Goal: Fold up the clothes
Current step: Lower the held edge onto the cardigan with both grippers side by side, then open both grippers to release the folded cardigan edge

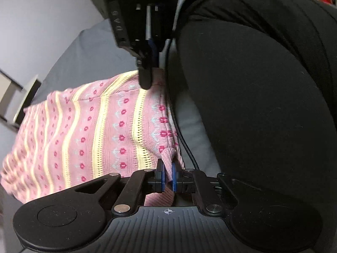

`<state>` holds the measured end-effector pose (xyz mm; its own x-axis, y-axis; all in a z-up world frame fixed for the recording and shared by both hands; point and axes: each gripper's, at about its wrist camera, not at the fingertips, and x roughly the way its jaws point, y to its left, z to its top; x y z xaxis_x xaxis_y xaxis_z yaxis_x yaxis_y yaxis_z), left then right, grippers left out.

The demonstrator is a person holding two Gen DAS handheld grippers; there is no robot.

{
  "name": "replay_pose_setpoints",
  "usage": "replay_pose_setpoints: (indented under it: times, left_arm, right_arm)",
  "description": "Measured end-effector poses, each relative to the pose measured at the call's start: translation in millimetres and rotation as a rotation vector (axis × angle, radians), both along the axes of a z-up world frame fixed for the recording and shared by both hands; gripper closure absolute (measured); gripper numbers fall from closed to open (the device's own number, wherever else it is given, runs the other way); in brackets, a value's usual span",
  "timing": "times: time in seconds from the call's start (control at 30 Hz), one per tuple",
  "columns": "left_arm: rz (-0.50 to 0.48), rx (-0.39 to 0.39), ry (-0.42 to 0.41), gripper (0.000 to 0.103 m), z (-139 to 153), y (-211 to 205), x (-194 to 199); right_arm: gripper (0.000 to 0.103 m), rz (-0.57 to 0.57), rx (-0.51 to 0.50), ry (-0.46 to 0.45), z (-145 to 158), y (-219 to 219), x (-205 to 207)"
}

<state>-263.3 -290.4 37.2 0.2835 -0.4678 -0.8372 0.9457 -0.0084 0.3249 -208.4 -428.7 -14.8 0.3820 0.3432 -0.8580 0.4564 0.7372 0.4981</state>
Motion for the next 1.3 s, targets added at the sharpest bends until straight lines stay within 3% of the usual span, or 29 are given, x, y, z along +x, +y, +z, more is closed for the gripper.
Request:
replay_pose_setpoints:
  times: [0.03,0.1,0.13,0.23,0.3,0.37,0.43,0.47,0.5,0.57,0.67,0.7,0.77,0.93,1.0,1.03,1.17,1.3]
  left_arm:
    - [0.014,-0.017,0.015,0.097,1.3,1.2,1.7]
    - [0.035,-0.036,0.014,0.096,0.7,5.4,4.9]
    - [0.045,-0.045,0.013,0.092,0.5,7.5,6.4]
    - [0.114,-0.075,0.055,0.072,5.5,20.3,6.8]
    - [0.194,-0.107,0.138,0.061,12.0,34.5,13.9]
    - [0.269,-0.197,0.213,0.032,22.8,51.8,22.2]
    - [0.337,-0.319,0.247,0.024,35.3,68.4,24.6]
    - [0.364,-0.377,0.266,0.023,40.6,70.6,28.4]
    - [0.391,-0.434,0.285,0.023,45.8,72.7,32.3]
    - [0.411,-0.506,0.322,0.023,49.1,69.0,44.7]
    - [0.397,-0.58,0.348,0.023,44.8,51.7,66.3]
    - [0.39,-0.593,0.356,0.023,42.3,45.9,71.5]
    - [0.369,-0.601,0.382,0.023,30.3,28.5,84.8]
    - [0.304,-0.581,0.419,0.023,7.4,9.9,98.8]
    - [0.284,-0.563,0.435,0.023,0.6,4.4,102.1]
    - [0.279,-0.554,0.463,0.023,-3.0,3.0,103.0]
    - [0.258,-0.523,0.558,0.023,-18.4,-5.9,103.3]
    - [0.291,-0.559,0.634,0.023,-33.6,-3.4,108.9]
  right_arm:
    - [0.092,0.007,-0.018,0.009,-0.2,1.4,1.7]
    - [0.061,0.008,-0.024,-0.002,3.8,-1.0,1.8]
    - [0.056,0.008,-0.026,-0.008,6.0,-2.5,1.7]
    - [0.055,-0.003,-0.129,-0.094,25.4,-7.6,0.9]
    - [0.055,-0.022,-0.175,-0.178,37.7,-13.7,6.4]
    - [0.055,-0.058,-0.146,-0.253,44.4,-22.4,19.2]
    - [0.054,-0.104,-0.088,-0.323,47.0,-31.3,42.6]
    - [0.046,-0.13,-0.068,-0.353,45.5,-34.9,55.4]
    - [0.031,-0.157,-0.049,-0.383,43.4,-38.3,68.5]
    - [0.024,-0.212,0.005,-0.401,37.2,-46.4,96.0]
    - [0.028,-0.287,0.095,-0.33,22.6,-59.1,137.4]
    - [0.039,-0.301,0.104,-0.295,16.9,-61.7,148.4]
    - [0.051,-0.28,0.087,-0.288,9.1,-59.9,153.0]
    - [0.062,-0.217,0.036,-0.287,-9.5,-53.7,160.6]
    - [0.087,-0.205,0.04,-0.292,-16.1,-53.5,161.7]
    - [0.092,-0.209,0.059,-0.299,-18.8,-54.9,160.8]
    - [0.093,-0.233,0.047,-0.34,-11.3,-58.3,148.5]
    - [0.094,-0.256,0.017,-0.393,2.6,-61.2,128.9]
